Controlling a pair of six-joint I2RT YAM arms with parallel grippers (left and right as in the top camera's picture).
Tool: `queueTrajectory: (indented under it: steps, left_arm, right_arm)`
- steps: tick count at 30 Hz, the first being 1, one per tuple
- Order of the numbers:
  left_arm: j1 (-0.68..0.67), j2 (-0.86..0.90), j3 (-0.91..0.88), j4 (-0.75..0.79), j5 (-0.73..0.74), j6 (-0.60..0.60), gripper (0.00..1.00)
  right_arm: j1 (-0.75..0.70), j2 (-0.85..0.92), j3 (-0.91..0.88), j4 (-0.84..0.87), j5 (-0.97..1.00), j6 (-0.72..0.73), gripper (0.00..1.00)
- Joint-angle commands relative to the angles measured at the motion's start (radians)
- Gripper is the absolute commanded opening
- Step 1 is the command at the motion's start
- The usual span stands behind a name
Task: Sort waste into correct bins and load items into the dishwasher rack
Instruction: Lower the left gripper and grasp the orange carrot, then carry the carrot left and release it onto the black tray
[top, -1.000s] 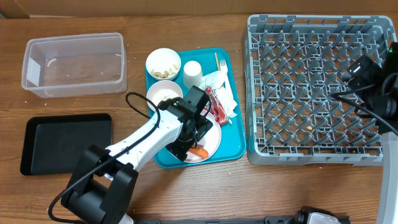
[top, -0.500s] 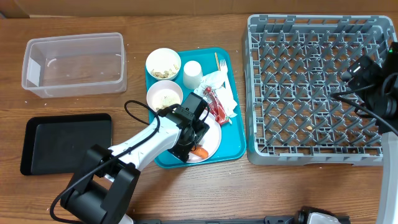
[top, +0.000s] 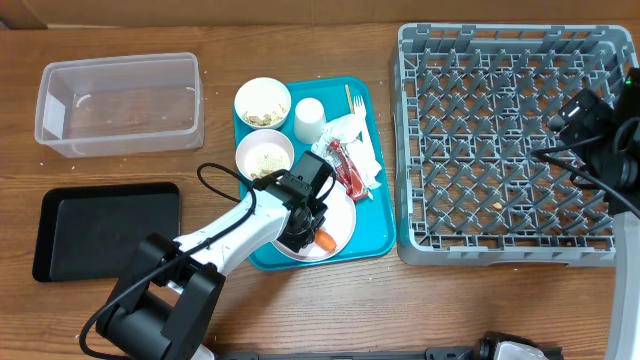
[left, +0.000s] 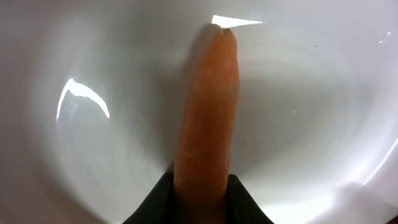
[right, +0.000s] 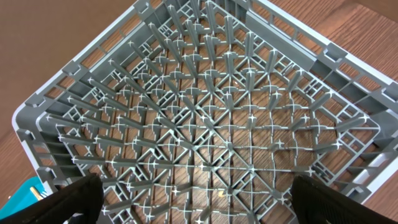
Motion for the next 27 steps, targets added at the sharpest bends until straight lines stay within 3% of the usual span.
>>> queueTrajectory:
  steps: [1, 4, 11, 17, 19, 22, 27]
  left_arm:
    - [0.005, 0.011, -0.019, 0.005, -0.036, 0.031, 0.17]
    - [0.005, 0.011, -0.014, 0.019, -0.032, 0.095, 0.04]
    - [0.005, -0.038, 0.099, -0.023, 0.048, 0.278, 0.04]
    - [0.04, -0.154, 0.25, -0.282, -0.059, 0.34, 0.04]
    - [0.095, -0.222, 0.303, -0.422, -0.13, 0.34, 0.04]
    - [0.289, -0.352, 0.318, -0.606, -0.28, 0.338, 0.04]
    - [0.578, -0.375, 0.314, -0.692, -0.311, 0.34, 0.09]
  right_arm:
    - [-0.002, -0.008, 0.006, 0.006, -0.002, 0.002, 1.0]
    - [-0.002, -0.008, 0.006, 0.006, -0.002, 0.002, 1.0]
    - [-0.002, -0.008, 0.006, 0.006, -0.002, 0.002, 1.0]
    - [-0.002, -0.008, 0.006, 0.006, -0.002, 0.002, 1.0]
    - [-0.002, -0.008, 0.006, 0.006, -0.002, 0.002, 1.0]
    - [-0.002, -0.008, 0.006, 0.006, -0.002, 0.002, 1.0]
    - [-0.002, -0.008, 0.006, 0.006, -0.002, 0.002, 1.0]
